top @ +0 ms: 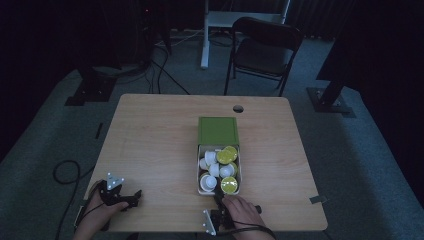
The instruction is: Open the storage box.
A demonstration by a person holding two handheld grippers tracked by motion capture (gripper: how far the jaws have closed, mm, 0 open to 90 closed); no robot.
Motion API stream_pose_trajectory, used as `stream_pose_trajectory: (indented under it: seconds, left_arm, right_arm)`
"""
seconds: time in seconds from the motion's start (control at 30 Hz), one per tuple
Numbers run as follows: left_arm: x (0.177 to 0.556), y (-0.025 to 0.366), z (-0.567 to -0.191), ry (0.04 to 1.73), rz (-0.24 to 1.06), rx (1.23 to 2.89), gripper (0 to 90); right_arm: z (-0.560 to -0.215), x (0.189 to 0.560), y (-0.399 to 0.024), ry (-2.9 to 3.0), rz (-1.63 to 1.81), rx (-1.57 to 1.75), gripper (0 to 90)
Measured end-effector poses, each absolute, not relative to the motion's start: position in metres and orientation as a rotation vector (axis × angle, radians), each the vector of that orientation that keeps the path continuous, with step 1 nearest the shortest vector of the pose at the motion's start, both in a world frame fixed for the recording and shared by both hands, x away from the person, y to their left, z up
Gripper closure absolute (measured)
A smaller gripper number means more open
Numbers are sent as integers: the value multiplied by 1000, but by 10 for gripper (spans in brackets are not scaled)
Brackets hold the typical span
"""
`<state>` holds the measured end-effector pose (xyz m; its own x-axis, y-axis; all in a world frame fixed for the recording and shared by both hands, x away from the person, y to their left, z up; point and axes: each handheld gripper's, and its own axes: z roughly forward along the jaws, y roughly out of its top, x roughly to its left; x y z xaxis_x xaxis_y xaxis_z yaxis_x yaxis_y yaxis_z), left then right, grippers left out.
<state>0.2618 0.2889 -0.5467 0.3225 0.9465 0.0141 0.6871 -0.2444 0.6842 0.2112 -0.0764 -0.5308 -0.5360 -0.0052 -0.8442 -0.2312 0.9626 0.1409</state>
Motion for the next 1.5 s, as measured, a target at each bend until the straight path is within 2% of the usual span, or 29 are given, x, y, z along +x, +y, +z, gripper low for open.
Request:
stream_pose_trajectory:
  seconds: [0.17,0.33,0.67,0.77,0.93,1.1,1.3,1.5]
  left_arm:
    - [262,289,-547,1434,584,2016,9]
    - [262,289,-547,1434,584,2016,9]
    - [262,289,-547,1434,584,2016,9]
    - [262,289,-547,1434,583,2016,9]
    - [262,289,-547,1434,584,2016,9]
    - [262,289,-547,1434,584,2016,9]
    - [262,289,-547,1434,584,2016,9]
    - [262,289,-547,1434,584,2016,9]
  right_arm:
    - [-529,208,-77,2125,279,-189,708]
    - [-523,203,-76,2157,320,-182,627]
    - [-498,195,-74,2185,449,-133,534]
    - [-488,199,-76,2172,483,-100,511]
    - [-475,208,-83,2146,537,2,421]
    - [-465,216,-91,2123,590,103,394]
    - [-445,234,-113,2021,731,362,300]
    - [-435,242,-128,1958,794,472,284]
